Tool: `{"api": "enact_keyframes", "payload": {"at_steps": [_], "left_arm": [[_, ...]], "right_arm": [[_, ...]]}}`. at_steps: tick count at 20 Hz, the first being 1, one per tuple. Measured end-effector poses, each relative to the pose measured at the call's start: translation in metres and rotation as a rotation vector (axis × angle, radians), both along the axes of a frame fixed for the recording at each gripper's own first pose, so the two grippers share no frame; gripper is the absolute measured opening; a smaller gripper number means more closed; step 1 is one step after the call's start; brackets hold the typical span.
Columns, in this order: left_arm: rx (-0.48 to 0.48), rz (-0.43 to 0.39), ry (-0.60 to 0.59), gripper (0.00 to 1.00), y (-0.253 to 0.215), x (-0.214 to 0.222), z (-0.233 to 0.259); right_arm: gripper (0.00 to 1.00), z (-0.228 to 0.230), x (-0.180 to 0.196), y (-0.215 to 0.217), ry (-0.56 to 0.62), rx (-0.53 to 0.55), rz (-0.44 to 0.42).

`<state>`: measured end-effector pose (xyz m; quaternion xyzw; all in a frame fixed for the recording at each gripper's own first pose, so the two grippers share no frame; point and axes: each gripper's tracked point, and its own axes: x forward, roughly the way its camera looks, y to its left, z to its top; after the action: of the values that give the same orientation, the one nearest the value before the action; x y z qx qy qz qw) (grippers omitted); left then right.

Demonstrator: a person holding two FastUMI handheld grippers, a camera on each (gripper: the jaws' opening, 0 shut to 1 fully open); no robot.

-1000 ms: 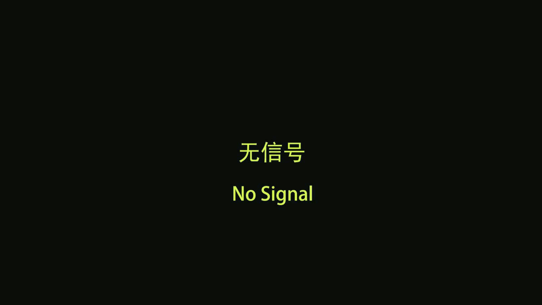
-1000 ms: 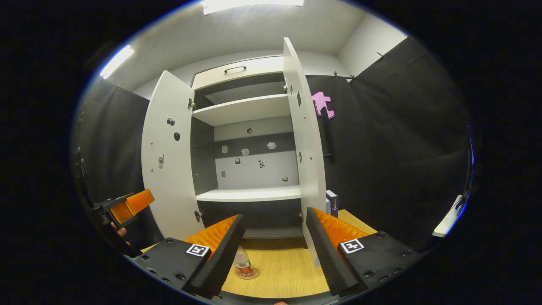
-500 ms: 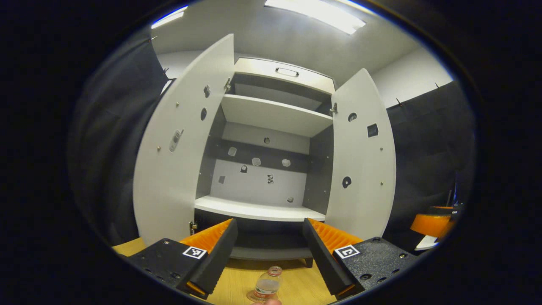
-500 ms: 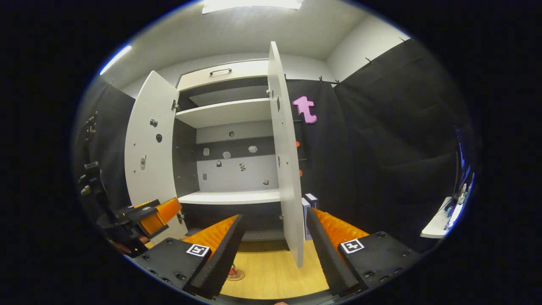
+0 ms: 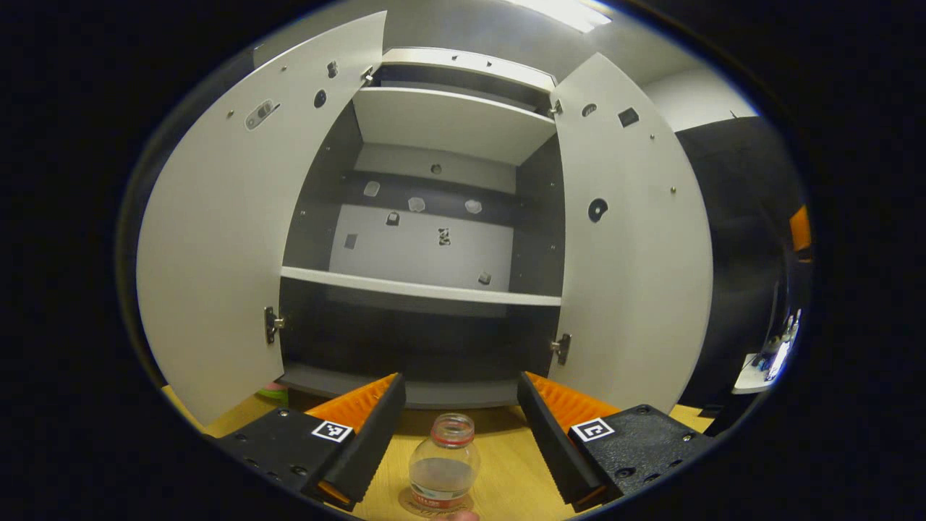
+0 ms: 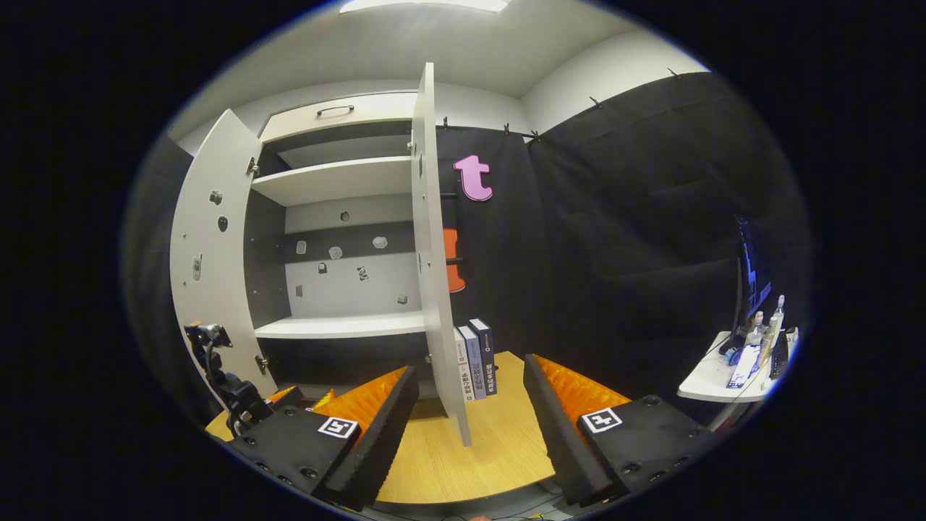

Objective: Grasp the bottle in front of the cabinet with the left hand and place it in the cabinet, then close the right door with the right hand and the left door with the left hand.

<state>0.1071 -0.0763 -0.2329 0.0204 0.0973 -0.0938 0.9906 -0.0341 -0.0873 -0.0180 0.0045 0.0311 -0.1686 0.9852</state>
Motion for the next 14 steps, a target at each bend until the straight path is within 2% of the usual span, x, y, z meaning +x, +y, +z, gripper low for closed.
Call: {"api": "enact_keyframes", "payload": {"at_steps": [2,9,14], "left_arm": [[0.003,0.015,0.058,0.95,0.006,-0.001,-0.030],[0.018,0.025,0.118,0.95,0.013,-0.023,-0.086],[0.074,0.027,0.175,0.95,0.015,-0.036,-0.120]], "right_arm": [[0.96,-0.006,-0.002,0.000,0.026,-0.013,-0.003],[0.97,-0.016,0.000,0.009,0.062,-0.028,0.030],[0.97,-0.019,-0.004,0.008,0.081,-0.051,0.043]]}}
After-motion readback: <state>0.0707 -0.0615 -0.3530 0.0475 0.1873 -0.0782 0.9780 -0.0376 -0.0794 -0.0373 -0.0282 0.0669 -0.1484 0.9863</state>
